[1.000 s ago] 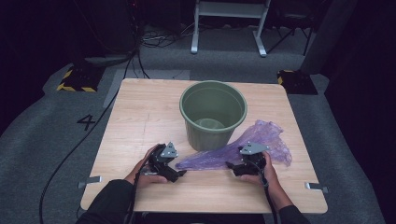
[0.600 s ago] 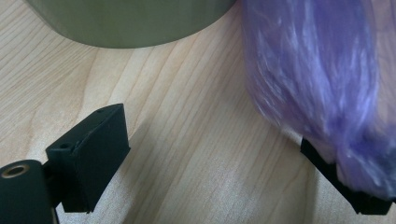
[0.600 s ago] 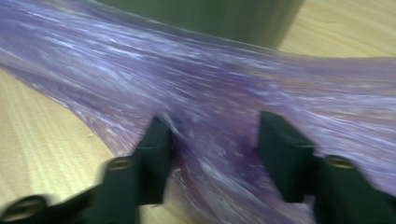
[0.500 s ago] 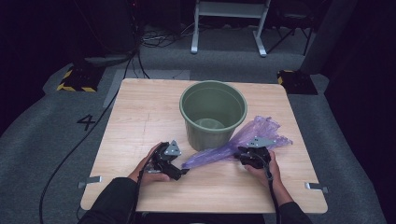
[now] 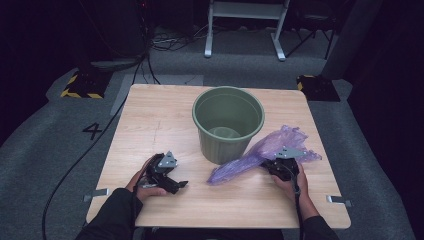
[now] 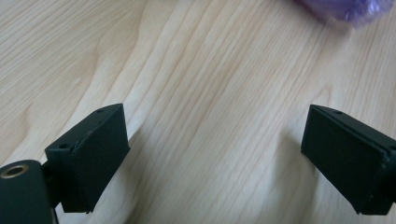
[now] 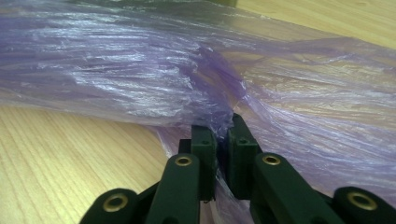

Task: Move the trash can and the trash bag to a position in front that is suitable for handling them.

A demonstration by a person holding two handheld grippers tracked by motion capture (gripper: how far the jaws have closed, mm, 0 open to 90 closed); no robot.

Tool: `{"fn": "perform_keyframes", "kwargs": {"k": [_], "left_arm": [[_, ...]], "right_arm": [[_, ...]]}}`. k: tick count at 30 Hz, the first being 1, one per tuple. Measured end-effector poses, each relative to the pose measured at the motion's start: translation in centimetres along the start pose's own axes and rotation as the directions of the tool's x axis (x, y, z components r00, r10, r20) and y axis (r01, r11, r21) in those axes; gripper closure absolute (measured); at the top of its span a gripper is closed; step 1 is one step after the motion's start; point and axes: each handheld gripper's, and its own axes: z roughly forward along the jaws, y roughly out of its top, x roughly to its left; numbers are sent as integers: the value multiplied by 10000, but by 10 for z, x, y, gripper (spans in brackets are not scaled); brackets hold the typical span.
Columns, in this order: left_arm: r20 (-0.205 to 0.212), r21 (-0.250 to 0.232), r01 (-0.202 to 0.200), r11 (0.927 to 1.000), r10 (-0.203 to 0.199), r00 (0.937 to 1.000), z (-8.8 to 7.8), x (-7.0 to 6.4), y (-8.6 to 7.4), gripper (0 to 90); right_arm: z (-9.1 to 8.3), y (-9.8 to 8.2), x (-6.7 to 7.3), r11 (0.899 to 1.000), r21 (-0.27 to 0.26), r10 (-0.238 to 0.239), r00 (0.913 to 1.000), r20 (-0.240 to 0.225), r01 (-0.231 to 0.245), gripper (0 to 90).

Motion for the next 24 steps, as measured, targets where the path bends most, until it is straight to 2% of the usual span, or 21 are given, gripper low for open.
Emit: {"fn": "perform_keyframes", "kwargs": {"k": [5, 14, 18, 24], "left_arm": [[-175, -33, 209, 9998, -210, 9996, -10, 4, -11, 71], [-428, -40, 469, 9989, -470, 9980, -21, 0, -22, 71], [-569, -74, 630, 9980, -633, 9964, -30, 2, -32, 71], [-590, -43, 655, 9978, -656, 9961, -31, 4, -33, 66]], "right_arm": [[-1, 1, -3, 9998, -175, -12, 10000, 91, 14, 862], [-11, 6, -8, 9968, -797, 11, 9992, 398, 21, 874], [-18, 9, -7, 9936, -1122, -66, 9993, 377, 108, 877], [-28, 16, -5, 9854, -1692, -152, 9995, 295, 200, 881]]}}
